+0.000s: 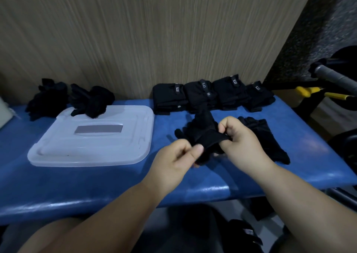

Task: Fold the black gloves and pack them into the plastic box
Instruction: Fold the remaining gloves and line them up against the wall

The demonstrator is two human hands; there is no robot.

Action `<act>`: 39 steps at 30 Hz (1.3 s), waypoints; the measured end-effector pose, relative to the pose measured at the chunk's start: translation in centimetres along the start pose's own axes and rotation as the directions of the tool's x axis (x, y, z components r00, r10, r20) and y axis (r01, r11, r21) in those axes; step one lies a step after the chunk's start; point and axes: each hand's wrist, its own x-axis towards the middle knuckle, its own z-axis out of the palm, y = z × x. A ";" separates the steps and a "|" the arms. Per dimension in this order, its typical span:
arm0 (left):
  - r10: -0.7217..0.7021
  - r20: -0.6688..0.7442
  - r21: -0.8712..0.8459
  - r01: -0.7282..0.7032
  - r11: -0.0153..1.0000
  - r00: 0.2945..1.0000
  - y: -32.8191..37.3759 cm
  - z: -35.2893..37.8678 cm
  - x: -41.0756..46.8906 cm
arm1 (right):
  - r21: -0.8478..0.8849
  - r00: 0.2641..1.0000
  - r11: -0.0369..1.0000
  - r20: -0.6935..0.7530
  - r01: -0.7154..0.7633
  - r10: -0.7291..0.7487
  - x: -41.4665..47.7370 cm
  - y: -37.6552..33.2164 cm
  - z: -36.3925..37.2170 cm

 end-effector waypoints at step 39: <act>-0.068 -0.064 0.245 0.081 0.966 0.996 -1.1 -1.0 2.5 | -0.564 0.984 0.823 0.092 -0.074 0.152 -0.4 1.0 0.2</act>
